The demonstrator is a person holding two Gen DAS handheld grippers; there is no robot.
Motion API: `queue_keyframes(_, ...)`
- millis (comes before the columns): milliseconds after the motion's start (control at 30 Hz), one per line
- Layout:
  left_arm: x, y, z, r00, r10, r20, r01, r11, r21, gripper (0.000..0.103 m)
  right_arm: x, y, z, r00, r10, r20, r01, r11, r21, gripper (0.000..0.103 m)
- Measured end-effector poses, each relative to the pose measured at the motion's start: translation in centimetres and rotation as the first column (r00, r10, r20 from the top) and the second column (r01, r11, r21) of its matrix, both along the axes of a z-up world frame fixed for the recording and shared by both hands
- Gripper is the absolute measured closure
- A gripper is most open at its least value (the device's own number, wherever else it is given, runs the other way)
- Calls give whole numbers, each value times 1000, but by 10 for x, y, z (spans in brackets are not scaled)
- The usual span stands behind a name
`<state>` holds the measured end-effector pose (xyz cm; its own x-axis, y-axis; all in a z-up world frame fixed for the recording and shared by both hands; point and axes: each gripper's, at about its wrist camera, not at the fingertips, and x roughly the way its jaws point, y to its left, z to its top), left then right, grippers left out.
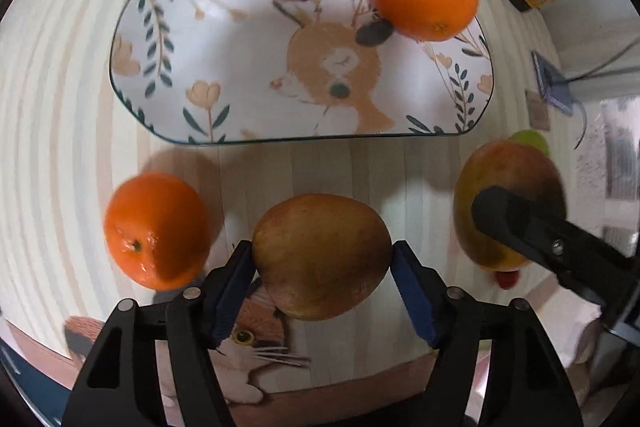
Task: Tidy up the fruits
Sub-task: 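Carry both apples onto the floral plate and open both tools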
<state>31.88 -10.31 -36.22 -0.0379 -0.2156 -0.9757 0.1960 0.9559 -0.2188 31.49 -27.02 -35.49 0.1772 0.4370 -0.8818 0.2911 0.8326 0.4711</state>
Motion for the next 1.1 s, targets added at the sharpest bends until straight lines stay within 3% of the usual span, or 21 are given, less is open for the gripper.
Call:
queue_keyframes(133,-7,-3,11,998,-9,61,7,999,32,37,-3,-4,4,1000,-7,13,7,1000,-7,34)
queue_keyframes(333,-2,18,56,990,14,143,-12,1000,-12,37,-2,-7,17,999,-19,44,19,1000,6,34)
queue_keyframes(533,47,48,87,980,85,180,-77,996,-52,37,23,5,23,998,-18,65,17,1000,17,34)
queue_keyframes(800,122,72,53,985,146,93,-147,989,-4,37,80,44,5,998,16,58,-17,1000,7,34)
queue_keyframes(1100,150,64,24,992,123,22,-124,991,43,36,102,55,-29,1000,-16,1,16,998,56,32)
